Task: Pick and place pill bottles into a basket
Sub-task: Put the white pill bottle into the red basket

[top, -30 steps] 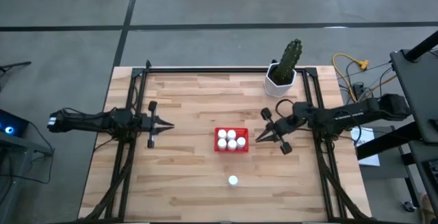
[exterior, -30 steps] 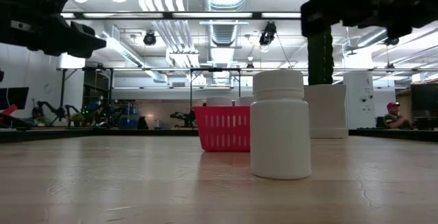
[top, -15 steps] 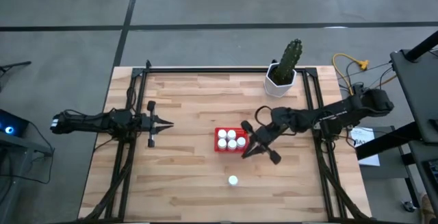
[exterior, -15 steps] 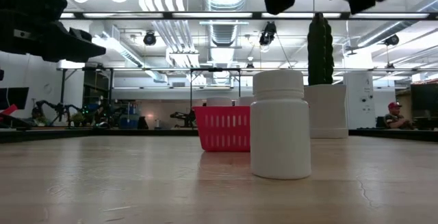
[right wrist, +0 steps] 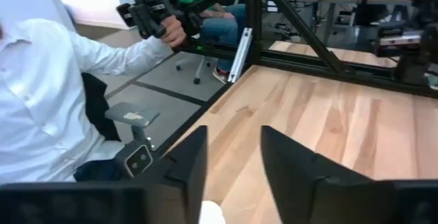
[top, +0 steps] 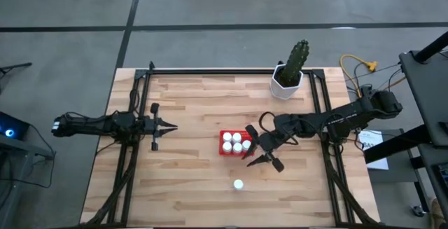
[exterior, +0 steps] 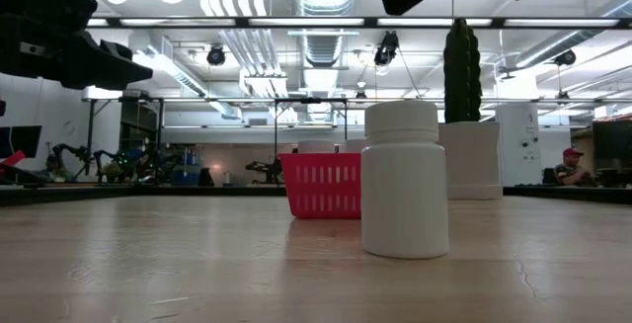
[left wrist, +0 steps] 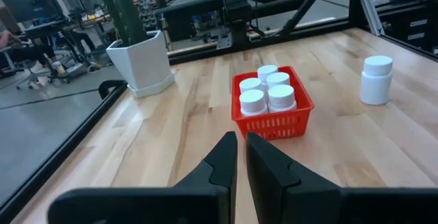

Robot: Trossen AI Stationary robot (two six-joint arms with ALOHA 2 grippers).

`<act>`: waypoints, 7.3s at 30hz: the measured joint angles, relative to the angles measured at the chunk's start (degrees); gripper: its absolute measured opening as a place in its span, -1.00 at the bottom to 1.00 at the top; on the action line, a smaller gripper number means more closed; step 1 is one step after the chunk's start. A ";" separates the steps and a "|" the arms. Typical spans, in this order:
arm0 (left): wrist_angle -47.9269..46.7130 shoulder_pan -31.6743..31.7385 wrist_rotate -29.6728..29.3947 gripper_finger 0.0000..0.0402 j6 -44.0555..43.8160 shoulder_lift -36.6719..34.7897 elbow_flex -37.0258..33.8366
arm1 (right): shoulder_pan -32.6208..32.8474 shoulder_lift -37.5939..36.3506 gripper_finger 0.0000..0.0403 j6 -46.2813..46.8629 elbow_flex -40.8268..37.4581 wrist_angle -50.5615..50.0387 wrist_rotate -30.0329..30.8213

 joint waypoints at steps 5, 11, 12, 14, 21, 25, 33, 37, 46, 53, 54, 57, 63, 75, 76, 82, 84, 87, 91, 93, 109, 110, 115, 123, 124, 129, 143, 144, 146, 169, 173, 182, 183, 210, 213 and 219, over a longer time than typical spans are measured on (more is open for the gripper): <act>0.01 0.00 0.00 -0.93 -0.03 -0.05 0.00 | 0.03 1.66 -0.08 3.73 0.00 0.60 3.15; 0.06 0.00 -0.04 -0.93 -0.09 -0.05 0.00 | -0.09 4.46 0.30 7.14 0.00 1.93 4.91; 0.06 0.00 -0.06 -0.93 -0.09 -0.04 0.00 | -0.10 4.52 0.35 7.31 0.00 1.76 5.07; 0.06 0.00 -0.07 -0.93 -0.09 -0.07 0.00 | -0.09 4.49 0.44 8.22 0.01 1.76 5.07; 0.09 0.00 -0.26 -0.93 -0.10 -0.04 0.00 | 0.57 4.17 0.53 11.23 1.31 -6.34 6.80; 0.08 0.00 -0.55 -0.93 -0.09 0.00 0.01 | 1.24 4.17 0.51 11.25 4.88 -16.16 8.59; 0.08 0.00 -1.11 -0.93 -0.09 0.02 0.02 | 1.50 4.13 0.50 7.58 7.48 -20.45 9.10; 0.09 0.00 -1.11 -0.93 -0.07 0.00 0.02 | 1.52 4.08 0.52 7.45 7.36 -19.98 9.07; 0.08 0.00 -1.09 -0.93 -0.08 0.04 0.02 | 1.52 4.11 0.48 10.61 7.96 -17.27 9.06; 0.06 0.00 -1.09 -0.93 -0.07 0.04 0.02 | 2.57 5.06 0.35 9.67 12.10 -29.43 12.50; 0.06 0.00 -1.09 -0.93 -0.07 0.04 0.02 | 2.93 5.40 0.33 8.74 13.02 -31.61 13.52; 0.03 0.00 -1.11 -0.93 -0.07 -0.01 0.04 | 4.33 7.31 0.26 6.59 16.39 -36.28 15.67; 0.17 0.00 -1.11 -0.93 -0.09 0.10 0.06 | 6.64 14.52 0.18 4.63 22.20 -44.15 18.11; 0.04 -0.01 -1.24 -0.93 -0.11 0.28 0.07 | 8.51 28.94 0.26 3.12 33.58 -53.56 17.71; 0.06 0.00 -1.25 -0.93 -0.11 0.26 0.07 | 8.56 29.07 0.27 2.92 33.99 -54.14 17.66; 0.05 0.00 -1.23 -0.93 -0.13 0.33 0.07 | 8.85 28.50 0.31 3.98 34.50 -54.21 17.44; 0.06 -0.02 -1.25 -0.93 -0.13 0.33 0.07 | 9.32 28.50 0.30 4.40 34.64 -54.49 17.48; 0.04 0.00 -1.22 -0.93 -0.13 0.33 0.07 | 10.42 28.50 0.29 4.55 35.02 -54.28 17.44; 0.04 0.00 -1.22 -0.93 -0.19 0.33 0.07 | 11.60 28.50 0.29 5.50 35.36 -53.94 17.37; 0.04 0.00 -1.22 -0.93 -0.20 0.31 0.07 | 12.05 28.50 0.29 5.60 35.36 -53.52 17.47; 0.05 0.00 -1.22 -0.93 -0.20 0.24 0.07 | 12.38 28.61 0.27 4.77 34.84 -50.54 17.94; 0.04 0.00 -1.22 -0.93 -0.34 0.24 0.07 | 12.36 28.61 0.27 4.73 34.70 -50.19 17.96; 0.06 0.00 -1.21 -0.93 -1.55 0.33 0.07 | 12.36 28.61 0.25 4.57 34.18 -49.34 17.99; 0.04 0.00 -1.22 -0.93 -1.53 0.33 0.04 | 12.36 28.64 0.27 4.50 33.16 -47.42 18.01; 0.06 0.00 -1.22 -0.93 -1.53 0.33 0.04 | 12.36 28.65 0.27 4.50 32.88 -46.99 18.01; 0.05 -0.01 -1.22 -0.93 -1.54 0.33 0.04 | 12.36 28.67 0.25 4.52 31.65 -46.23 18.01; 0.05 -0.02 -1.22 -0.93 -1.53 0.28 0.04 | 12.31 28.67 0.24 4.52 29.91 -43.22 18.09; 0.06 -0.01 -1.22 -0.93 -1.53 0.31 0.04 | 12.31 28.67 0.25 4.52 29.85 -43.15 18.09; 0.04 -0.01 -1.20 -0.93 -1.53 0.33 0.04 | 12.31 28.67 0.24 4.62 29.62 -42.59 18.07; 0.06 -0.02 -1.22 -0.93 -1.53 0.24 0.02 | 12.29 28.67 0.21 5.22 25.22 -36.38 18.01; 0.06 -0.01 -1.22 -0.93 -1.53 0.24 0.02 | 12.15 28.67 0.20 5.50 24.62 -35.48 18.07; 0.06 -0.02 -1.22 -0.93 -1.53 0.24 0.02 | 12.00 28.67 0.20 6.91 23.13 -32.39 18.14; 0.06 -0.02 -1.22 -0.93 -1.53 0.24 0.02 | 11.98 28.67 0.20 7.32 22.98 -32.09 18.14; 0.07 -0.02 -1.22 -0.93 -1.55 0.31 0.02 | 11.70 34.53 0.20 7.33 25.09 -30.48 17.45; 0.18 -0.02 -1.23 -0.93 -1.55 0.33 0.02 | 11.70 34.51 0.20 7.17 25.16 -30.46 17.46; 0.04 -0.01 -1.22 -0.93 -1.55 0.22 0.02 | 11.70 34.49 0.18 6.92 25.16 -30.55 17.45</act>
